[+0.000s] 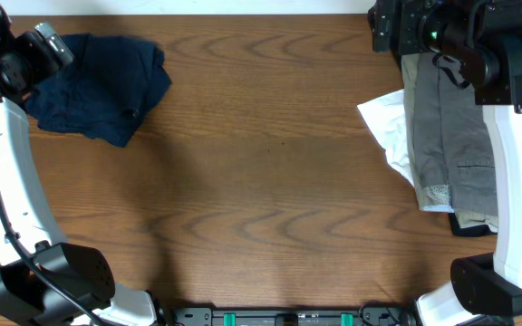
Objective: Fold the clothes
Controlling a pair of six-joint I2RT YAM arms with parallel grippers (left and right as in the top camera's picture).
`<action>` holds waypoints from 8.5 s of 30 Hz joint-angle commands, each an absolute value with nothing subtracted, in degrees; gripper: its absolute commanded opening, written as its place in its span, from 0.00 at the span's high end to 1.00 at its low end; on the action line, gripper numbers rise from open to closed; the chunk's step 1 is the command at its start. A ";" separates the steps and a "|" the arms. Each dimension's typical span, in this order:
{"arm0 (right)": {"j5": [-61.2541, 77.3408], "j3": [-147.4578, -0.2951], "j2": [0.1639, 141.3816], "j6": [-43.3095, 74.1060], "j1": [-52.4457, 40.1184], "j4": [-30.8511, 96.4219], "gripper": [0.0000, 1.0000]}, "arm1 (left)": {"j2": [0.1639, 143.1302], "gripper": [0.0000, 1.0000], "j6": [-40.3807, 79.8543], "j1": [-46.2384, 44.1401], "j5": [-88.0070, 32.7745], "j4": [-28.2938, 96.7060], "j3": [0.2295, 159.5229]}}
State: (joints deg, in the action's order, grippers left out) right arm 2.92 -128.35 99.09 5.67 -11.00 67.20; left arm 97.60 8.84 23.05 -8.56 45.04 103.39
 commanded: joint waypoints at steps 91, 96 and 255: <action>3.27 -0.32 0.49 2.92 -1.52 3.97 0.01 | 96.75 0.02 9.10 30.59 -8.73 45.23 103.35; 3.27 -0.32 0.49 2.92 -1.52 3.97 0.01 | 93.78 0.02 8.45 30.72 -5.28 45.63 103.35; 3.27 -0.32 0.54 2.92 -1.52 3.99 0.01 | 0.23 0.02 10.15 -7.90 4.75 3.84 0.23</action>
State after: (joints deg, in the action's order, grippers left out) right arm 3.05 -0.47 0.89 3.62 -2.00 3.81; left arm 0.58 11.51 -7.62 3.03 1.48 1.28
